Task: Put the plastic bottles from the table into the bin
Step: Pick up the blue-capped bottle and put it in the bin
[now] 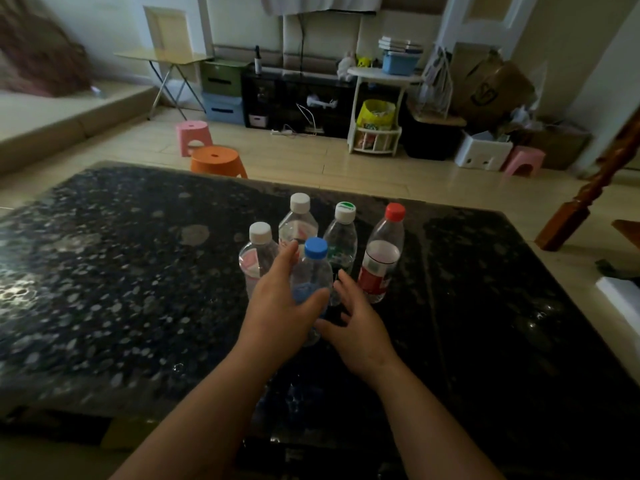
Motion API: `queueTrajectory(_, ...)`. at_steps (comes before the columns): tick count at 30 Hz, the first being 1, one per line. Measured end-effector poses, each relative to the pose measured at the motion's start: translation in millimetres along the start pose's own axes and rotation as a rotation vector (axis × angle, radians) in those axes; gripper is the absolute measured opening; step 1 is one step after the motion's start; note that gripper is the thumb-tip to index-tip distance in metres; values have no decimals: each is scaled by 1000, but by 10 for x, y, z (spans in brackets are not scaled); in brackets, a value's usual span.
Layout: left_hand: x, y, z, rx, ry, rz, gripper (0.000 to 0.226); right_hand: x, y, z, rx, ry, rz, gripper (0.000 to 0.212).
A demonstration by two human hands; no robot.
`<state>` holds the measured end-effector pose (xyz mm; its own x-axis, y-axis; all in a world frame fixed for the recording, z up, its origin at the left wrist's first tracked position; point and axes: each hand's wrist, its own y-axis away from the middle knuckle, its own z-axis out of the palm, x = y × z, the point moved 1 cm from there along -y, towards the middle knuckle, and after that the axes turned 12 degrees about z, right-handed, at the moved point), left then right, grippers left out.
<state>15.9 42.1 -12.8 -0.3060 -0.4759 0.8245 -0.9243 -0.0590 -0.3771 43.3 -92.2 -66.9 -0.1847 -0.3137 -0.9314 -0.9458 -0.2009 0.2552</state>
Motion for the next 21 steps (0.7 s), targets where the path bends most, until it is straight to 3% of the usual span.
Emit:
queueTrajectory(3, -59, -19, 48, -8, -50, -8, 79, 52, -19, 58, 4, -9, -39, 88)
queueTrajectory(6, -49, -5, 105, -66, -84, 34, 68, 27, 55, -5, 71, -47, -97, 61)
queueTrajectory(9, -18, 19, 168, -114, 12, 59, 52, 38, 154, -152, 137, -45, -93, 50)
queueTrajectory(15, 56, 41, 465, -103, 452, -143, 32, 93, 382, -559, 322, -42, -55, 75)
queueTrajectory(21, 292, 133, 1001, -278, 327, -154, 41, 196, 725, -1133, 404, -91, -35, 65)
